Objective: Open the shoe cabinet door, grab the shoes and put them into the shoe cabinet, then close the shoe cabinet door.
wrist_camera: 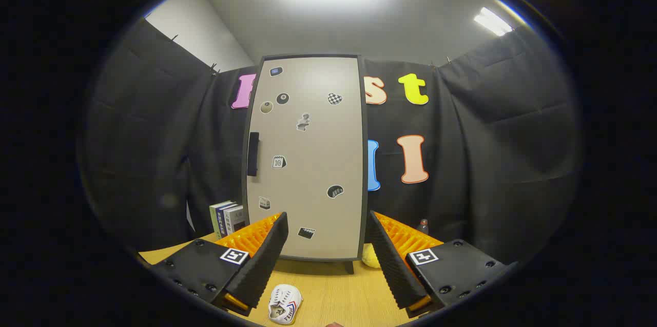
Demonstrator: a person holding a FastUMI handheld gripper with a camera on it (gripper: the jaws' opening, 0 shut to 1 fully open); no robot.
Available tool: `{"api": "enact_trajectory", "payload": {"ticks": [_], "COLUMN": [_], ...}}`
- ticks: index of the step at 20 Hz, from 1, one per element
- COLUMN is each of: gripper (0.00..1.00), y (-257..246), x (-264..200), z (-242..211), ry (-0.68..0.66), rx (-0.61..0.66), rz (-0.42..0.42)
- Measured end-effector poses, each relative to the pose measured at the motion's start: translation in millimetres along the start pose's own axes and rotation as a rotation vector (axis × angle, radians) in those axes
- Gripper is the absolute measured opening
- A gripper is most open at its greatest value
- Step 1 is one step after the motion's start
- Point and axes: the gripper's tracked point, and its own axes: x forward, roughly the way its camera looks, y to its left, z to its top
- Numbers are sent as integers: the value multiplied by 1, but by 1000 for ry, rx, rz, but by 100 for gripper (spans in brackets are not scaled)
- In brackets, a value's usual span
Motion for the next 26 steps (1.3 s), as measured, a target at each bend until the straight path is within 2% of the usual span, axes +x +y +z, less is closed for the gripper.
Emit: {"api": "enact_trajectory", "payload": {"ticks": [10, 17, 26], "gripper": [97, 97, 97], "y": [13, 14, 26], "x": [-9, -12, 8], "z": [9, 9, 26], "ry": [-30, -16, -6], "rx": [-22, 12, 15], "rz": [35, 37, 45]}}
